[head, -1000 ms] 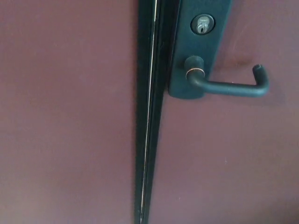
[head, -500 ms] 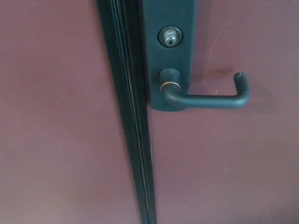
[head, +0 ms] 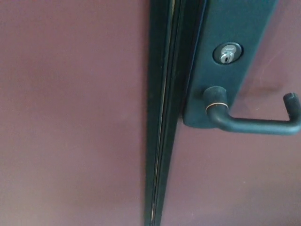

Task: The robot walks towards the door handle and put its right hand on it and twist the handle

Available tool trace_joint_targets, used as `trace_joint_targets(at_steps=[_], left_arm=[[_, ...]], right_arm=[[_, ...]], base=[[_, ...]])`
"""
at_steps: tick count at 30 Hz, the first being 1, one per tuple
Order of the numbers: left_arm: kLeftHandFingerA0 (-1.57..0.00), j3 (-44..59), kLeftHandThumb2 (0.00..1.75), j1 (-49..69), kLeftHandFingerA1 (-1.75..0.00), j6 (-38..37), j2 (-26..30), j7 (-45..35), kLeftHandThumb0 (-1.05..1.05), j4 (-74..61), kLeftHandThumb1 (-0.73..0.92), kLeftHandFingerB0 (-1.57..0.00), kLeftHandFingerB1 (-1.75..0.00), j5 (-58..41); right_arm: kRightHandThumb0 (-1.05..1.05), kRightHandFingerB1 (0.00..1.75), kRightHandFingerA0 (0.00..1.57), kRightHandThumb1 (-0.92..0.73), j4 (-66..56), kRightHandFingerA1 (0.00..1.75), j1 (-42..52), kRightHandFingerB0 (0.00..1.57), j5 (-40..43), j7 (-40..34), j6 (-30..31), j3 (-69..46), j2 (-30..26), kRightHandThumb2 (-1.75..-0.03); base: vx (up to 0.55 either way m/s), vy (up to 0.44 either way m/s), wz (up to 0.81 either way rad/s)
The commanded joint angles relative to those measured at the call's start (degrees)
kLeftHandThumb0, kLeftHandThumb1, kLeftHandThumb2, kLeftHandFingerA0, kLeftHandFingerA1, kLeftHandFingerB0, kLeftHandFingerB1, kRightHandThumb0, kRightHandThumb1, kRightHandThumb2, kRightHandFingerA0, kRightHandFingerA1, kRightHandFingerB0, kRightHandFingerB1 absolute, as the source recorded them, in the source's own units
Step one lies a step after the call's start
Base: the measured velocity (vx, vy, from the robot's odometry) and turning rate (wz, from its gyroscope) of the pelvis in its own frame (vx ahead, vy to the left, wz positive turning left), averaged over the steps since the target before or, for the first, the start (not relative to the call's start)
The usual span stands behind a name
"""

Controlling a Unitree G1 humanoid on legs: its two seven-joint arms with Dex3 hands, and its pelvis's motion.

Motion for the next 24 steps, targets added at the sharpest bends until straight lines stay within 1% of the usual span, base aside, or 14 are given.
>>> trace_joint_targets(at_steps=[1,24], left_arm=[[-0.62,-0.3,0.58,0.6,-0.46,-0.1,0.2,-0.2,-0.28,0.2,0.60,-0.46,-0.39,0.8],[-0.63,-0.3,0.58,0.9,-0.47,-0.4,0.4,-0.1,-0.28,0.2,0.60,-0.46,-0.39,0.7]], right_arm=[[-0.06,0.41,0.63,-0.66,0.3,0.48,0.7,0.46,0.3,0.2,0.5,0.0,-0.2,-0.59],[-0.06,0.41,0.63,-0.66,-0.2,0.49,0.1,0.46,1.3,-0.1,0.3,-1.1,-0.1,-0.59]], base=[[0.09,0.031,0.03],[0.00,0.001,0.00]])
